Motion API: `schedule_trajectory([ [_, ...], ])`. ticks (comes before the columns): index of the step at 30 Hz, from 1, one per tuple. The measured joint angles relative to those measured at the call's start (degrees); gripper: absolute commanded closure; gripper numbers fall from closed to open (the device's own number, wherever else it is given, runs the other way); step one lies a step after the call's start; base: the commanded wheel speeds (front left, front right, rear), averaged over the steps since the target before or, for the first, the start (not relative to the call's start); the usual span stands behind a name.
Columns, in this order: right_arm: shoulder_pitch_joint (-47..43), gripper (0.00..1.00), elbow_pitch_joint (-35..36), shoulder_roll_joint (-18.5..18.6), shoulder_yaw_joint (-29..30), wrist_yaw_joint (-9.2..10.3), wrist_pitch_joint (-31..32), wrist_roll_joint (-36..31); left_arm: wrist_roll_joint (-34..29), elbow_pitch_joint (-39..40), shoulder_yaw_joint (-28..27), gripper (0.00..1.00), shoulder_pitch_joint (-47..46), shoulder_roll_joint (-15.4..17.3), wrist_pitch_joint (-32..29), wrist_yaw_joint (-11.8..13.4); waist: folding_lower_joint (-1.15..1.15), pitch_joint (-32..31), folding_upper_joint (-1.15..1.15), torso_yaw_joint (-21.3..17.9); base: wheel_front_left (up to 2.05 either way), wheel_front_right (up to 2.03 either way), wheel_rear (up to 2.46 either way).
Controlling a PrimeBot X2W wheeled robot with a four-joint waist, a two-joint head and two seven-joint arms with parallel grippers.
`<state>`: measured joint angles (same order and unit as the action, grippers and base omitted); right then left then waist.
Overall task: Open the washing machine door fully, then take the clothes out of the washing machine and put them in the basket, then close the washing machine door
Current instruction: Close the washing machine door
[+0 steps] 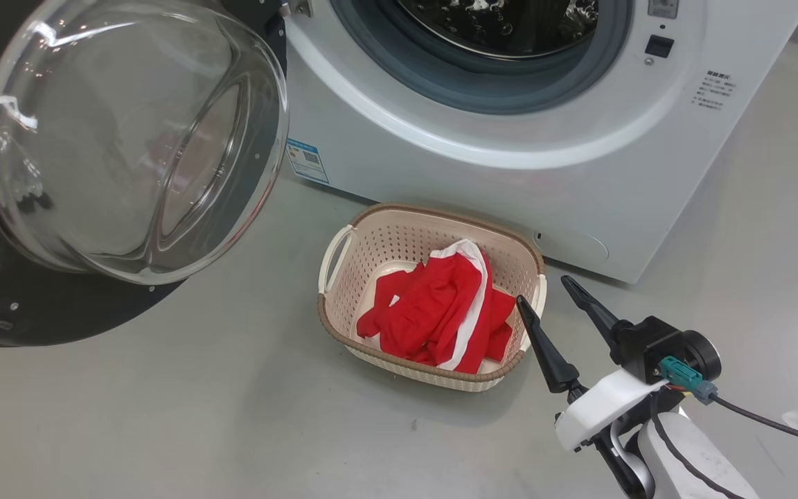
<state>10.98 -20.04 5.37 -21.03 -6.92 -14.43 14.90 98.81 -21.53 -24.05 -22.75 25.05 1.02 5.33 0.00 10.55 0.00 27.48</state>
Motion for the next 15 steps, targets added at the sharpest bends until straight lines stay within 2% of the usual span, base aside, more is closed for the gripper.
schedule_trajectory([
  [5, 0.0, 0.0, 0.4, 0.3, 0.0, 0.0, 0.0, -0.4, 0.5, -1.2, -1.2, 1.0, -1.4, 1.4, -0.2, 0.4, 0.0, 1.3, 0.0, -0.9, 0.0, 0.0, 0.0],
  [15, 0.2, 0.0, 1.1, 1.1, 0.2, 0.0, 0.0, -0.6, 1.2, -3.9, 0.1, 1.0, -3.5, 1.5, -2.5, 0.9, 0.0, 3.7, 0.0, -2.0, 0.0, 0.0, 0.0],
])
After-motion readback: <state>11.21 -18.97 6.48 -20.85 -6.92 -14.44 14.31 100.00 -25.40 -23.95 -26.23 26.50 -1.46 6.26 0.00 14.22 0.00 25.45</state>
